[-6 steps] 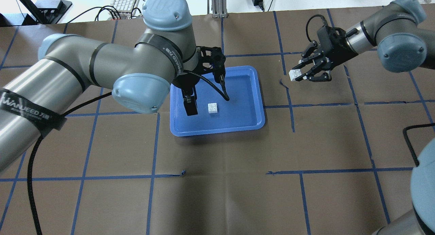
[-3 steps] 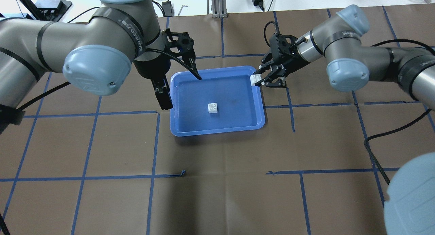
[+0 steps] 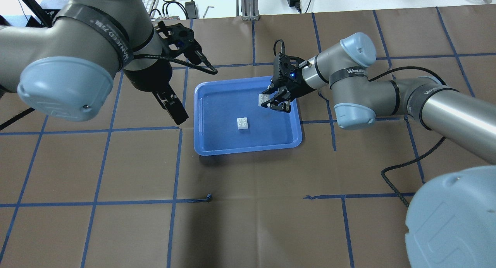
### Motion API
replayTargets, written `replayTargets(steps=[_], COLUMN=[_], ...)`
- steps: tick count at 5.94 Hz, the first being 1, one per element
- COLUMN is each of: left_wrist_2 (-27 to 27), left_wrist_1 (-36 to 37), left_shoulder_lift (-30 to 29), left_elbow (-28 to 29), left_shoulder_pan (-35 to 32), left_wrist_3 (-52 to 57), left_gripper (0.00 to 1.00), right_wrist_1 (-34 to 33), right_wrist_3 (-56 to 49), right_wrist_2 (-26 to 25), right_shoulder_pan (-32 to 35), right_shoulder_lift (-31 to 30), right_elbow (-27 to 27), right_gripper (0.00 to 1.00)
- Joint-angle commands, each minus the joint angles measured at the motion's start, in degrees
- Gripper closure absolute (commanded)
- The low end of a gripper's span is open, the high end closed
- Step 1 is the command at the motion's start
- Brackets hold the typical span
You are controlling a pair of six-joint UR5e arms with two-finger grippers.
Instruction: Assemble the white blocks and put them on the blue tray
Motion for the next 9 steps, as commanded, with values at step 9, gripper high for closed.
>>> replayTargets(steps=[9], left_wrist_2=[0.1], left_wrist_1=[0.5], left_shoulder_lift=[5.3], left_elbow=[1.2], left_shoulder_pan=[2.1], left_wrist_3=[-47.5], left_gripper=[0.01], right_wrist_1=[-8.2], right_wrist_3=[2.0], right_wrist_2=[-0.4], right_shoulder_pan=[3.8], right_shoulder_lift=[6.3], right_elbow=[2.1], right_gripper=[0.72])
